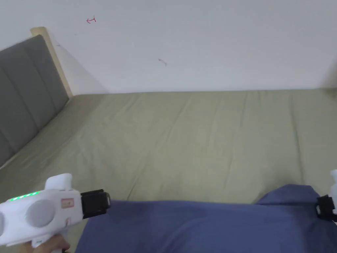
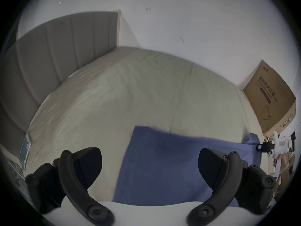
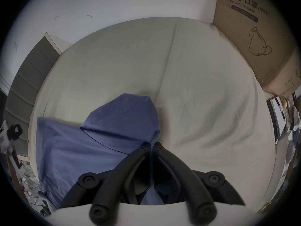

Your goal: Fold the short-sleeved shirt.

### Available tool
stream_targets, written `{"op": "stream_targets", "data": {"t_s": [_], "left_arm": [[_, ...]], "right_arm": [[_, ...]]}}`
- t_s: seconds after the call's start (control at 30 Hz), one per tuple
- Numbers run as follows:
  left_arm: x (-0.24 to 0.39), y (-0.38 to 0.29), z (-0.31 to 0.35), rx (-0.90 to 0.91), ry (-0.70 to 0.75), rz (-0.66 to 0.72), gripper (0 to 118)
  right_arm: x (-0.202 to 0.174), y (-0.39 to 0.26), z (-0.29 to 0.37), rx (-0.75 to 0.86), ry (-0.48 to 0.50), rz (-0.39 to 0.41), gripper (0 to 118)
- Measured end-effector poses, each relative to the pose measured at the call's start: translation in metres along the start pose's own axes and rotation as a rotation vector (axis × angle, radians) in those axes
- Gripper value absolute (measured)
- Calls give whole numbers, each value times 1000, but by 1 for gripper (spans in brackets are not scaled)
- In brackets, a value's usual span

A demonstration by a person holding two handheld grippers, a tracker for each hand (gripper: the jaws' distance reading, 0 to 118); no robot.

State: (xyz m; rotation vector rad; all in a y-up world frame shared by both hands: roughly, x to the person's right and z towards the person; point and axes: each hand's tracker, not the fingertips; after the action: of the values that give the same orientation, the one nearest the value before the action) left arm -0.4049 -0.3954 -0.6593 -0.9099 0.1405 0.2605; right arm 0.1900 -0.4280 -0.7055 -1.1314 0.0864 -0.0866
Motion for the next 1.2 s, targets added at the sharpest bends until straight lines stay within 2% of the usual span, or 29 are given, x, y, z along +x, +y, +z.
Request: {"op": "stream_targets", "data": {"t_s": [0.1, 0.2, 0.27, 0.3, 0.37, 0.4, 0.47, 0.5, 0.53, 0.6, 0.63, 0.77, 0.93, 1.03, 1.13, 1.2], "left_arm": [[-7, 15, -48, -67, 46, -8, 116], [-9, 17, -88, -131, 83, -33, 116], [-6, 13, -107, -188, 111, -67, 108], [-5, 9, -116, -217, 96, -91, 98], [3, 1, -122, -227, 132, -98, 97], [5, 2, -117, -205, 116, -107, 93], [7, 9, -111, -218, 111, -103, 56], [16, 6, -99, -206, 102, -146, 31], [21, 8, -93, -196, 118, -162, 0], [27, 9, -87, -208, 68, -134, 0], [29, 9, -86, -207, 89, -115, 0], [31, 8, -62, -216, 32, -123, 0], [29, 41, 4, -82, 1, -110, 0], [40, 71, 52, 13, -2, -152, 0], [50, 96, 105, 116, -46, -161, 0], [60, 107, 141, 198, -36, -168, 0]], "right_arm": [[-4, -2, -1, 10, 6, -12, 1], [-5, -2, -7, -6, -10, 19, 1], [-4, -3, -8, -7, -13, 22, 1], [-3, -3, -8, 0, -9, 14, 1], [-3, -3, -7, 6, 8, -17, 1], [-1, -3, -8, 8, 5, -19, 1], [-3, -3, -7, 9, 4, -16, 1], [-4, -4, -6, 13, 3, -17, 1], [-4, -4, -5, 17, 10, -20, 1], [-7, -4, 0, 25, 27, -30, 1], [-8, -3, 5, 35, 29, -35, 1], [-8, 1, 32, 99, 29, -19, 1], [-5, 11, 88, 172, 70, -18, 1], [-8, 17, 127, 223, 83, -2, 1], [-10, 26, 170, 313, 61, 27, 1], [-5, 39, 198, 369, 56, 3, 1]]}}
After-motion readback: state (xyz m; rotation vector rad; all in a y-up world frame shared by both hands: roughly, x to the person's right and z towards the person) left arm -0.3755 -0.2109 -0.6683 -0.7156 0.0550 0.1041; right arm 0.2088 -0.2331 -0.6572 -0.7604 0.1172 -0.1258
